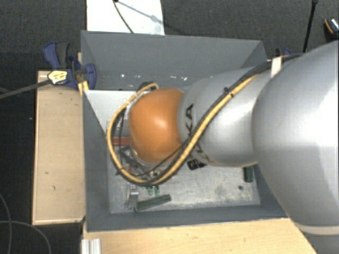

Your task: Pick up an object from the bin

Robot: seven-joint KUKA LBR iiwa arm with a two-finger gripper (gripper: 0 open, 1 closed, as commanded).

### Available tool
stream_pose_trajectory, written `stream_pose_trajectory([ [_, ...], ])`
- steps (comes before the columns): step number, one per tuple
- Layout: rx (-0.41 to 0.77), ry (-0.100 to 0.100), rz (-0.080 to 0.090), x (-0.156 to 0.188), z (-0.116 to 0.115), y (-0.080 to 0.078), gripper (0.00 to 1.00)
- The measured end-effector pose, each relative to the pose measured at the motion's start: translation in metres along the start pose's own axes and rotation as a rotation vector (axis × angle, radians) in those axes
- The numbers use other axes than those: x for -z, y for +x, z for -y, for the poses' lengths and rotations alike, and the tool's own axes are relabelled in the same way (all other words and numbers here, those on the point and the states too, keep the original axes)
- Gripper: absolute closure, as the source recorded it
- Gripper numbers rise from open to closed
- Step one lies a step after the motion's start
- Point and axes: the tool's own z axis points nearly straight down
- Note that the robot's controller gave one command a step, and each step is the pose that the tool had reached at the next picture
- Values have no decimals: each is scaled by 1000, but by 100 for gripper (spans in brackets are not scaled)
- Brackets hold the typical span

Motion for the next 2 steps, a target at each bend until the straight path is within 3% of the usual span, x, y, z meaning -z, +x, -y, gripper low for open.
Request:
stream_pose_trajectory([
  [1, 229, 1, 8, -68, 60, -4, 0],
  [2, 236, -1, 11, -70, 59, -3, 0],
])
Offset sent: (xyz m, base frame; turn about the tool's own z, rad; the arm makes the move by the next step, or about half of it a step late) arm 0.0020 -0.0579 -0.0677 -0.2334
